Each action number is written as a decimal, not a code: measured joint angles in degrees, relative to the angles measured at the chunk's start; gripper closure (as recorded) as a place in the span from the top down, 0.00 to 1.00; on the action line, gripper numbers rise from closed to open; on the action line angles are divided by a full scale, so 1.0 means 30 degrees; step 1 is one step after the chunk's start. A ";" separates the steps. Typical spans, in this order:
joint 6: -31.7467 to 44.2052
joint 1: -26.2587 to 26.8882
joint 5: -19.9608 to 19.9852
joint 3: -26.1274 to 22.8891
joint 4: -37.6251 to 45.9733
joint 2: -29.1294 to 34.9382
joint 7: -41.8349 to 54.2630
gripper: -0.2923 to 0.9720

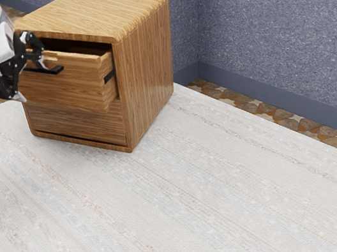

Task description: Pull the drawer handle with one arm to open the drawer

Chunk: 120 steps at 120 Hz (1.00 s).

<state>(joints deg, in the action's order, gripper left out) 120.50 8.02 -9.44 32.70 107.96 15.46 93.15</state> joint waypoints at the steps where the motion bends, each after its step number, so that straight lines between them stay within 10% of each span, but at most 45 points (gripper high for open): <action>1: -0.0001 -0.0009 -0.0027 -0.0017 0.0029 0.0037 0.0001 0.75; 120: 0.0008 -0.2458 -0.1434 -0.2179 0.3383 0.3286 -0.0026 0.73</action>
<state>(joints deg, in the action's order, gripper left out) 120.53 0.65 -13.75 26.17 118.11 25.32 93.07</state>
